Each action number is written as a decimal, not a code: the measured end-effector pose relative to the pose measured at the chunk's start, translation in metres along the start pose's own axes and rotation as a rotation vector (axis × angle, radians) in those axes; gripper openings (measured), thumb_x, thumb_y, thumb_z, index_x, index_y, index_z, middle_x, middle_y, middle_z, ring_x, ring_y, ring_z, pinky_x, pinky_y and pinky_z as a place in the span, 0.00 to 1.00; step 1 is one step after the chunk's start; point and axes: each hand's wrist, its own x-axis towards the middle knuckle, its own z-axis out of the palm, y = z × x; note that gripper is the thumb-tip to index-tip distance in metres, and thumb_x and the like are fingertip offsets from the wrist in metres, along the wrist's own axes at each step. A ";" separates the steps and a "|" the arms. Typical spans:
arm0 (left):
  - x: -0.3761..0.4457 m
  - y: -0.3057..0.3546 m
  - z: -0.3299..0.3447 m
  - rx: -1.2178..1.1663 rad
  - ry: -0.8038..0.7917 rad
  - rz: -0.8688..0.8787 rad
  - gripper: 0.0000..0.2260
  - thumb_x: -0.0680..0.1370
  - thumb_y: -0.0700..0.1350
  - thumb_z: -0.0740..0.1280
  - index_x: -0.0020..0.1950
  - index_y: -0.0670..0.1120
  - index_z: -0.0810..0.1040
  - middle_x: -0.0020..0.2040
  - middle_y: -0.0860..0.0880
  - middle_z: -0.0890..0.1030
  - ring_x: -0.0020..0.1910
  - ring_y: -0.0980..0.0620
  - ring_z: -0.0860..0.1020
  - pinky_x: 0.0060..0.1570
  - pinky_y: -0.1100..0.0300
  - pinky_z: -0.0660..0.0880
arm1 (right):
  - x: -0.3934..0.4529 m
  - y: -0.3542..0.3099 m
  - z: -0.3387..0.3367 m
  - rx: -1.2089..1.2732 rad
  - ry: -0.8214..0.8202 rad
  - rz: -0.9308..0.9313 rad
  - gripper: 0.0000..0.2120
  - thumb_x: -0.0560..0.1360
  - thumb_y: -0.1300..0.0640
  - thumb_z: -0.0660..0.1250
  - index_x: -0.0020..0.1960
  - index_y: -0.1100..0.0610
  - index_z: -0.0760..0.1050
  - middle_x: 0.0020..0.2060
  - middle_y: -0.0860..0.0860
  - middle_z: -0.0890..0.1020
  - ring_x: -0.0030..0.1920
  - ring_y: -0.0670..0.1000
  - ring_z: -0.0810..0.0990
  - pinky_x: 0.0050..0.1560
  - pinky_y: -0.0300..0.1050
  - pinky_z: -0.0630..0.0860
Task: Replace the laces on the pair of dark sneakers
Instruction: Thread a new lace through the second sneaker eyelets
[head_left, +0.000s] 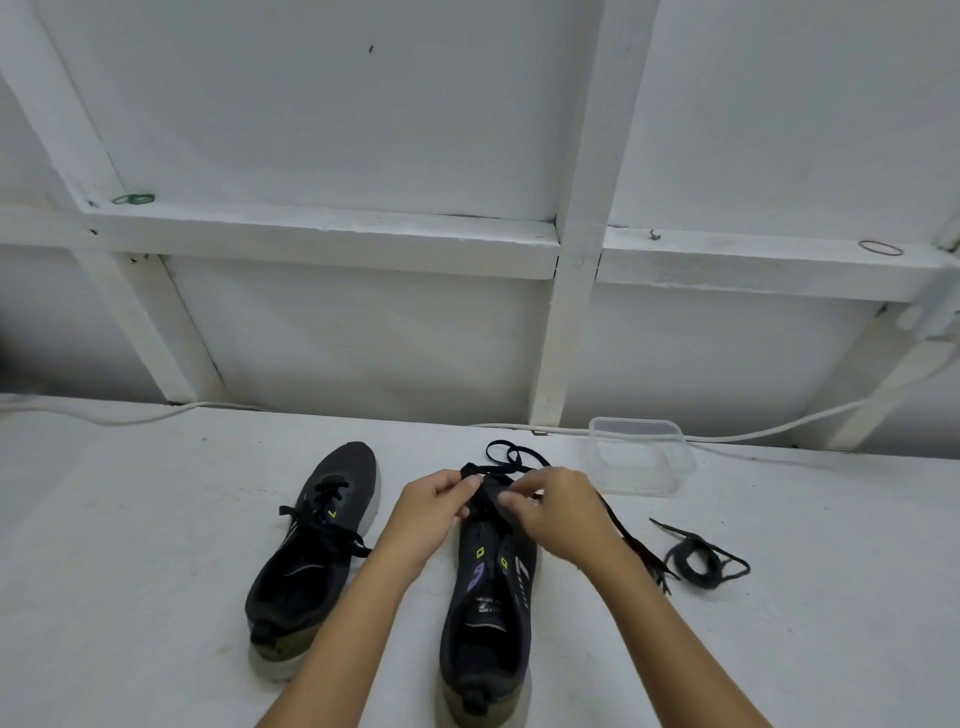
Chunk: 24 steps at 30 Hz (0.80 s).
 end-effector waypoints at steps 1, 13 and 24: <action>0.001 0.001 0.000 -0.002 0.001 0.020 0.06 0.79 0.48 0.70 0.49 0.47 0.84 0.39 0.53 0.84 0.36 0.59 0.78 0.34 0.71 0.70 | -0.003 -0.003 0.006 0.080 -0.075 -0.031 0.07 0.75 0.45 0.73 0.48 0.47 0.85 0.42 0.42 0.85 0.42 0.34 0.79 0.42 0.30 0.72; -0.004 0.010 -0.007 -0.023 -0.010 0.126 0.04 0.79 0.45 0.70 0.47 0.48 0.84 0.36 0.60 0.82 0.35 0.67 0.77 0.35 0.76 0.69 | -0.002 -0.002 0.025 0.425 -0.092 0.078 0.08 0.79 0.52 0.67 0.48 0.46 0.86 0.36 0.38 0.84 0.40 0.39 0.81 0.46 0.35 0.76; 0.005 0.035 -0.027 0.748 -0.150 0.284 0.10 0.82 0.58 0.61 0.53 0.58 0.81 0.40 0.56 0.82 0.39 0.60 0.77 0.41 0.62 0.71 | -0.008 -0.014 0.005 0.515 -0.109 0.096 0.17 0.81 0.45 0.64 0.46 0.56 0.85 0.38 0.51 0.86 0.38 0.45 0.85 0.37 0.43 0.79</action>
